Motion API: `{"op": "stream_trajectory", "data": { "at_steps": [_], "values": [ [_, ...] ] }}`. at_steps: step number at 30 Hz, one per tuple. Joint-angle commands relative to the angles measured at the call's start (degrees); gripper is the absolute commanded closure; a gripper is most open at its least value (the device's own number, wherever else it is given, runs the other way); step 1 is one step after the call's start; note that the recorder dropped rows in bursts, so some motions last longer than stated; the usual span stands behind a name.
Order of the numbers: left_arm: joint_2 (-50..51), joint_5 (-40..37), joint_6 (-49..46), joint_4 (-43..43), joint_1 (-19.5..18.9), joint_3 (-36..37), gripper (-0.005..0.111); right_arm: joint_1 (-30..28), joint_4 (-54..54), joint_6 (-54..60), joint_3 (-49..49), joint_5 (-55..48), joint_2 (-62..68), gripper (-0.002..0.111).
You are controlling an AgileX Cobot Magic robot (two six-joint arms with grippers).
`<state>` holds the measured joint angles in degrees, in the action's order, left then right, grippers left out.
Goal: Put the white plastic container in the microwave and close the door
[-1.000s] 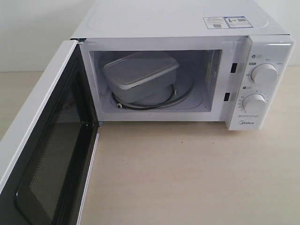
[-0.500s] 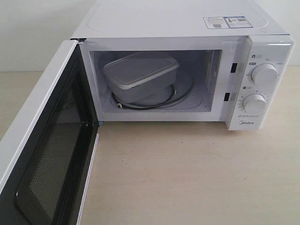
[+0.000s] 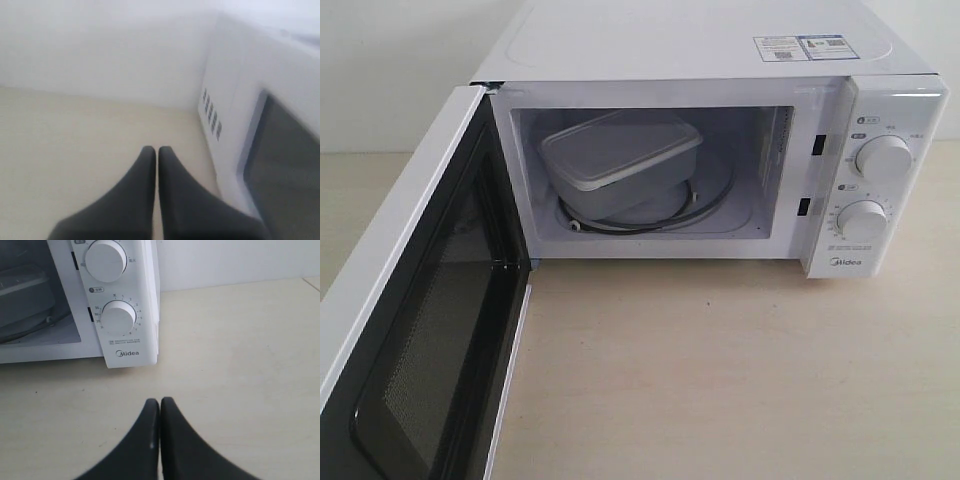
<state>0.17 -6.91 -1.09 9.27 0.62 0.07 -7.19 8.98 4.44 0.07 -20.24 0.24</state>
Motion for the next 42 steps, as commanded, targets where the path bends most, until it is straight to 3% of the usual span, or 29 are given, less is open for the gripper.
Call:
{"op": "stream_trajectory", "data": {
  "at_steps": [1, 7, 13, 16, 23, 27, 33, 36, 42],
  "values": [
    [-0.2, 17.9, 0.4, 2.1, -0.1, -1.5, 0.102, -0.1, -0.3, 0.0, -0.1, 0.1, -0.2, 0.108],
    [2.1, 9.5, 0.0, -1.2, -0.1, -17.1, 0.102, -0.1, -0.3, 0.0, -0.1, 0.1, -0.2, 0.108],
    [18.3, -16.8, -2.0, -1.6, -0.1, -38.2, 0.102, -0.1, -0.3, 0.0, -0.1, 0.1, -0.2, 0.108],
    [24.8, -21.8, -2.0, -1.6, -0.1, -44.7, 0.102, -0.1, -0.3, 0.0, -0.1, 0.1, -0.2, 0.108],
    [31.8, -9.4, -2.0, -1.2, -0.1, -47.9, 0.102, -0.1, -0.3, 0.0, -0.1, 0.1, -0.2, 0.108],
    [33.1, -11.1, -2.0, 0.7, -0.1, -47.9, 0.102, -0.1, -0.3, 0.0, -0.1, 0.1, -0.2, 0.108],
    [33.3, -17.7, -2.0, 0.7, -0.1, -47.9, 0.102, -0.1, -0.3, 0.0, -0.1, 0.1, -0.2, 0.108],
    [33.3, -23.5, -6.4, -0.1, -0.1, -47.9, 0.102, -0.1, -0.3, 0.0, -0.1, 0.1, -0.2, 0.108],
    [37.0, -45.4, -15.1, 2.2, -0.1, -48.6, 0.102, -0.1, -0.3, 0.0, -0.1, 0.1, -0.2, 0.108]
  ]
}}
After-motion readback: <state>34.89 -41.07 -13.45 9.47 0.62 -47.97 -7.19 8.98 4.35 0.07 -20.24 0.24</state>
